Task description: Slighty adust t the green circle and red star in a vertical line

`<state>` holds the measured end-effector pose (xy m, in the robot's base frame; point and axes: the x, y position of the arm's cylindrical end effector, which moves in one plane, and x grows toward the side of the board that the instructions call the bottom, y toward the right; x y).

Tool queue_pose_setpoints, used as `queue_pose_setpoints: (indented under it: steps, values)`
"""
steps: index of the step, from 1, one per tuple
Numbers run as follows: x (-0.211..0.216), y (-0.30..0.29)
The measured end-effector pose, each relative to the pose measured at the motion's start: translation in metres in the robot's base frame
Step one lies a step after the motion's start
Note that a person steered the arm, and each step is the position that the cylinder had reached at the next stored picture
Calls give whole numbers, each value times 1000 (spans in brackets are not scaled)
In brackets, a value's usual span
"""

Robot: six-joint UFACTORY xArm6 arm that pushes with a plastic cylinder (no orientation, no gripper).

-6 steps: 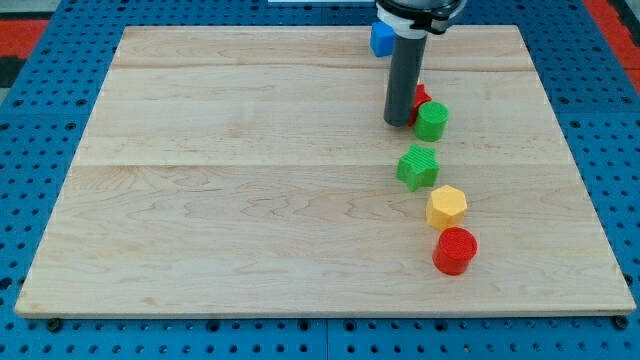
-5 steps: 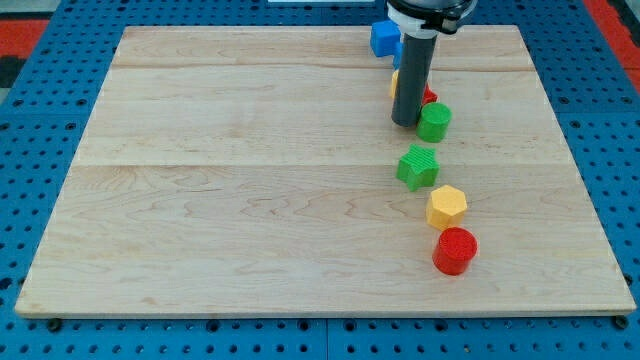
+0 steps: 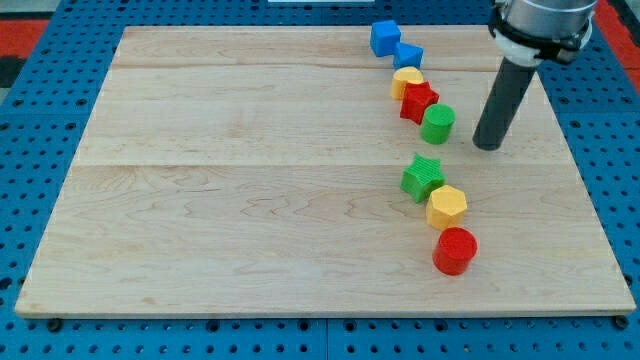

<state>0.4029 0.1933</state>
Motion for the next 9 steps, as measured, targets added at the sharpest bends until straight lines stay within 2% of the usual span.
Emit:
queue_pose_setpoints:
  steps: [1, 2, 4, 5, 6, 8, 9]
  values:
    - [-28, -28]
    - [-28, -44]
    - [4, -34]
    - [-27, -4]
    - [-63, -17]
    - [-65, -71]
    - [-55, -72]
